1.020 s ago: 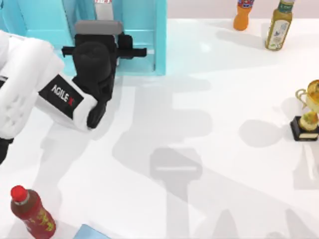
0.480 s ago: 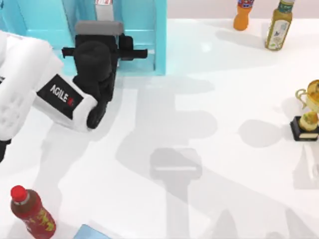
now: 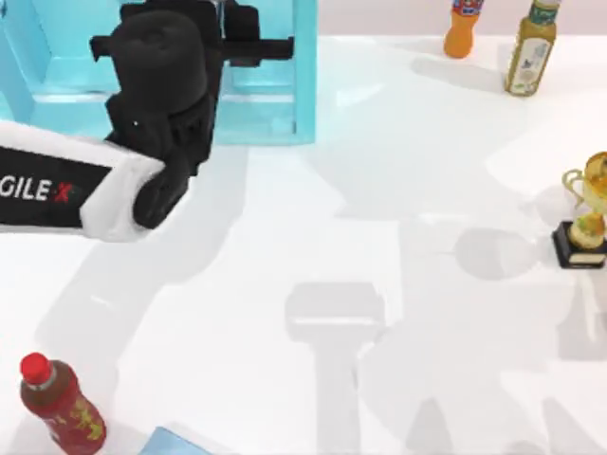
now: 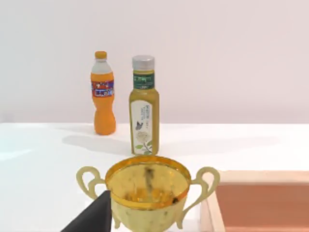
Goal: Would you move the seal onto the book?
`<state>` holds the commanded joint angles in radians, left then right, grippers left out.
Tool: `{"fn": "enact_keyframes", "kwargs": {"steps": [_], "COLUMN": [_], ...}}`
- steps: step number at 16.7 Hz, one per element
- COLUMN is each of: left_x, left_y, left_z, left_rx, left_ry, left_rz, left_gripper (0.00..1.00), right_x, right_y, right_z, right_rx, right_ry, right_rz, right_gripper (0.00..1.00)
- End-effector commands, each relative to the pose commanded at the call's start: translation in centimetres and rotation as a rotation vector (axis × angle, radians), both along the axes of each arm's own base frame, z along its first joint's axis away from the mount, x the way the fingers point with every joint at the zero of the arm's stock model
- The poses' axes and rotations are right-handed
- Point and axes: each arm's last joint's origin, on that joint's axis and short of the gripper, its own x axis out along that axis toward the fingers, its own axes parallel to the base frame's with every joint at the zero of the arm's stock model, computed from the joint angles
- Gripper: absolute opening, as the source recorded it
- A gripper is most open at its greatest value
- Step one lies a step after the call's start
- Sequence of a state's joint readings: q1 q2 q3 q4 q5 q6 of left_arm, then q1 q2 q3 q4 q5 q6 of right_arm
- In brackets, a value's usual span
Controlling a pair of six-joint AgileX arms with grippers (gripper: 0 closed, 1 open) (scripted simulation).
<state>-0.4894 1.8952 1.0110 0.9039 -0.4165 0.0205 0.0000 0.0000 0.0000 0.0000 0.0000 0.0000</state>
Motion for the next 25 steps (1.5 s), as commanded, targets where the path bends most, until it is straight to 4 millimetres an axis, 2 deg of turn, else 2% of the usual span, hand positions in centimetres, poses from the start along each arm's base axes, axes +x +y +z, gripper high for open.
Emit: {"fn": "enact_keyframes", "kwargs": {"steps": [2,4,6,9,15,18,21,25], "left_x": [-3.1,-6.2,-8.9,-11.6,-11.9,-11.6,-11.2,-11.0], "left_y": [0.4,1.1,1.6,2.1,2.3,1.5,-0.5,-4.5], "left_z": [3.5,6.1,7.3,7.1,6.7,6.3,5.4,3.4], "left_rx": [-0.016,-0.028,-0.027,-0.001,0.013,-0.028,-0.133,-0.365], "left_ry": [-0.027,-0.044,-0.039,0.0,0.017,0.046,0.11,0.211], "left_rz": [0.0,0.0,0.0,-0.001,0.003,0.009,0.03,0.092], "left_gripper": [0.0,0.0,0.0,0.0,0.0,0.0,0.0,0.0], "right_x": [0.0,0.0,0.0,0.0,0.0,0.0,0.0,0.0], "right_y": [0.0,0.0,0.0,0.0,0.0,0.0,0.0,0.0], "right_z": [0.0,0.0,0.0,0.0,0.0,0.0,0.0,0.0], "right_rx": [0.0,0.0,0.0,0.0,0.0,0.0,0.0,0.0], "right_ry": [0.0,0.0,0.0,0.0,0.0,0.0,0.0,0.0], "right_rz": [0.0,0.0,0.0,0.0,0.0,0.0,0.0,0.0], "right_gripper": [1.0,1.0,1.0,1.0,1.0,1.0,1.0,1.0]}}
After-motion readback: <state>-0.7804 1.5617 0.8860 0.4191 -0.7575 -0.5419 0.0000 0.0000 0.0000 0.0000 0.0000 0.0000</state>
